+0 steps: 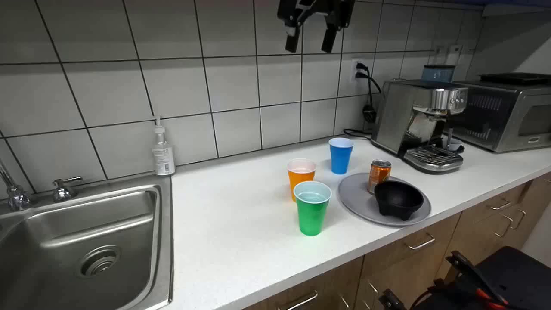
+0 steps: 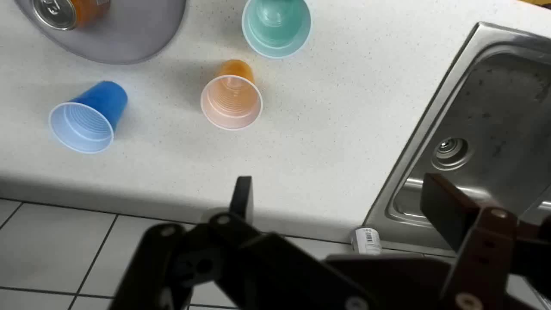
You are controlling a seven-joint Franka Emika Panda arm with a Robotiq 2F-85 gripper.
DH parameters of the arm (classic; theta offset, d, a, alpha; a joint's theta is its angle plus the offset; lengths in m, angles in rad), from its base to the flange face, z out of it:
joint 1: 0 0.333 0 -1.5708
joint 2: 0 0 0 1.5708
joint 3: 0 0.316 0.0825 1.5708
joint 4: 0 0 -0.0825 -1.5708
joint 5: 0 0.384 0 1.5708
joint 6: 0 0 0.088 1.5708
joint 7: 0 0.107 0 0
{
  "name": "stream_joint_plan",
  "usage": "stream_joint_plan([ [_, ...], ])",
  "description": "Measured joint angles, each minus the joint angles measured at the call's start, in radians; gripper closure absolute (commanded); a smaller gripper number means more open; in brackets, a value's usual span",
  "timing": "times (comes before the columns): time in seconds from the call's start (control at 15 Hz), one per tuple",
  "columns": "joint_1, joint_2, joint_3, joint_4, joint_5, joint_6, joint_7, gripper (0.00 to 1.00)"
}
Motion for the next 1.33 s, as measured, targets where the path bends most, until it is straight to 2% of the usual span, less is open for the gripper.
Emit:
stream_joint_plan([
  [0.53, 0.000, 0.001, 0.000, -0.014, -0.002, 0.011, 0.000, 0.00],
  [1.0, -0.006, 0.001, 0.004, -0.130, -0.037, 0.191, 0.010, 0.00],
  [1.33, -0.009, 0.000, 0.014, -0.216, -0.064, 0.259, 0.050, 0.00],
])
